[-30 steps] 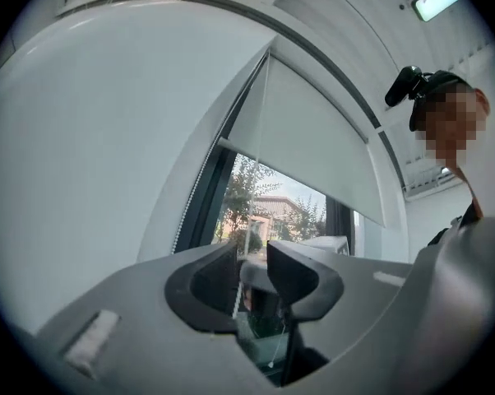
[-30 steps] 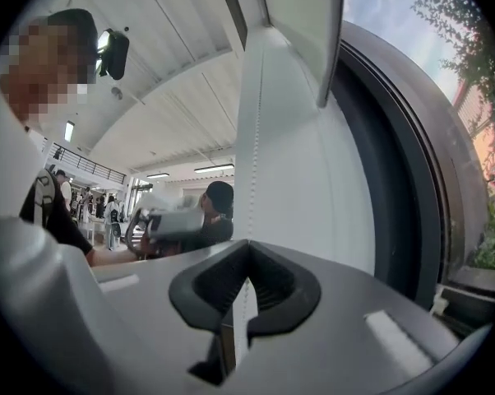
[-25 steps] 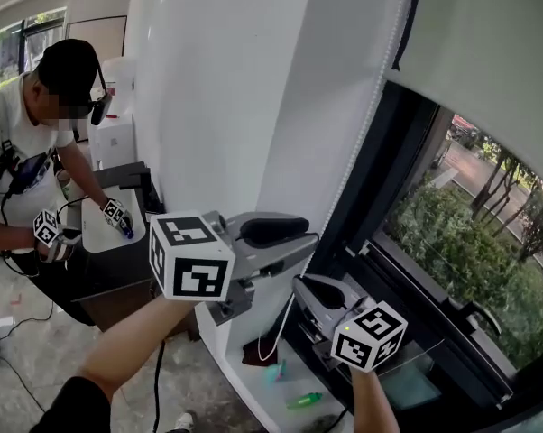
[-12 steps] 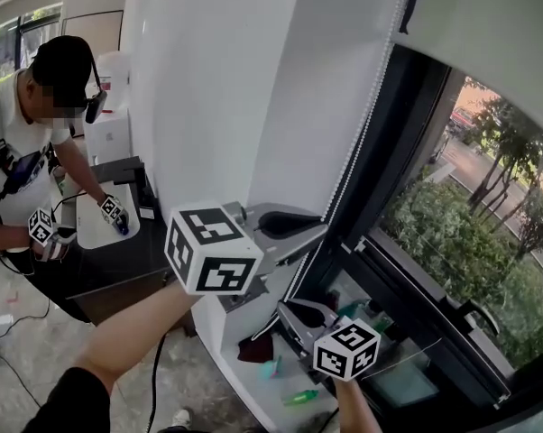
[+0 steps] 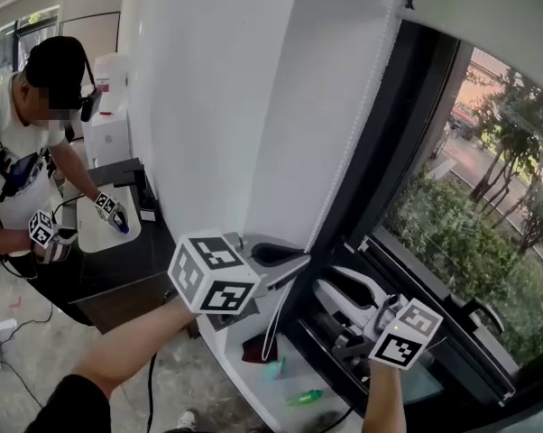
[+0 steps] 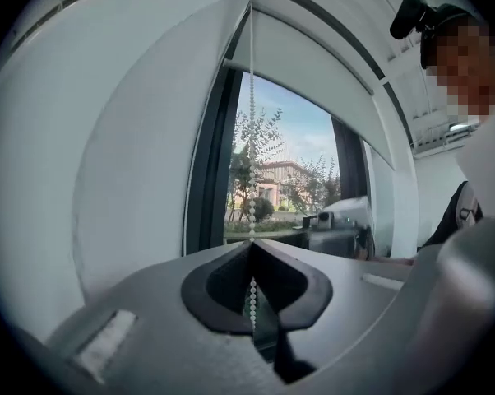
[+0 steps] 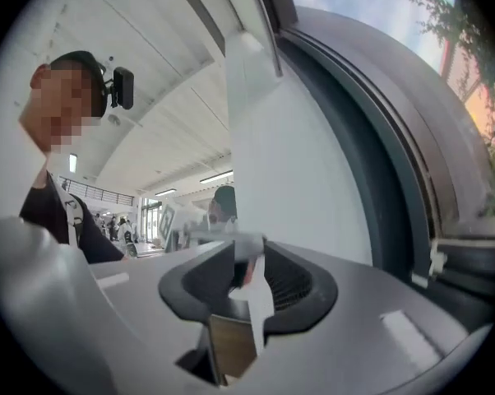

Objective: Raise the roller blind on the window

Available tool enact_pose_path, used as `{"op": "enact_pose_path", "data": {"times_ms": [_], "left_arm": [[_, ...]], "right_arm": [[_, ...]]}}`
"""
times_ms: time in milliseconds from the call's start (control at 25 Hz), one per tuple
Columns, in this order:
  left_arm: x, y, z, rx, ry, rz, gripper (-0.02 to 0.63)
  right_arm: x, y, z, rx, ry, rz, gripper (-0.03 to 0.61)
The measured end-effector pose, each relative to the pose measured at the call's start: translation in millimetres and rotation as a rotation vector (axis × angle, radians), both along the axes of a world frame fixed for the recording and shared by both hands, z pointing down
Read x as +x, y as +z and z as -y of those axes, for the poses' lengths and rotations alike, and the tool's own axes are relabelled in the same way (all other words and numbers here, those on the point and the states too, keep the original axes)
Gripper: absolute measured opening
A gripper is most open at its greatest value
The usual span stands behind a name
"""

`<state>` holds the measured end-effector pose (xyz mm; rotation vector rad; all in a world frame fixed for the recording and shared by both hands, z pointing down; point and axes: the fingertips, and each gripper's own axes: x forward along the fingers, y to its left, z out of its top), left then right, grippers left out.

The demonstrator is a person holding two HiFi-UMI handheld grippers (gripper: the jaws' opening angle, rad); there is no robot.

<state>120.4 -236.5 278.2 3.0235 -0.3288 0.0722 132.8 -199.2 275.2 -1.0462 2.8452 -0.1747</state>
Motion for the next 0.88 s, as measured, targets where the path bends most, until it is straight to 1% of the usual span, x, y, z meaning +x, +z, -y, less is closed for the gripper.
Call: {"op": "enact_pose_path", "data": {"times_ms": [120,240,360,480,600,640,720,880], "left_arm": [[1,32,-3,-0.015,-0.011,0.039,0.011],[3,64,-6,-0.019,-0.011,0.112,0.011],[4,106,-10,-0.051,-0.005,0.201,0.011],[-1,147,-14,-0.102,-0.002,0.263,0.011],[-5,169,-18,-0.141,0.003,0.283,0.011],[-6,172,-19,-0.147,0.002,0.281,0.011],[-7,172,-20,-0.147,-0.004,0.275,0.011],[-9,172,-18,-0.11,0.001,0.281,0.012]], "right_arm": [[-7,-48,10,0.099,0.046,-0.036,0.115],[-18,-83,22,0.159,0.069,-0.084,0.115],[-27,-100,34,0.178,0.082,-0.133,0.115],[-36,-110,39,0.183,0.063,-0.136,0.115],[-42,-114,41,0.192,0.052,-0.142,0.113],[-43,-114,43,0.196,0.055,-0.15,0.102],[-43,-113,44,0.2,0.063,-0.153,0.032],[-39,-111,45,0.16,0.018,-0.065,0.015]]}}
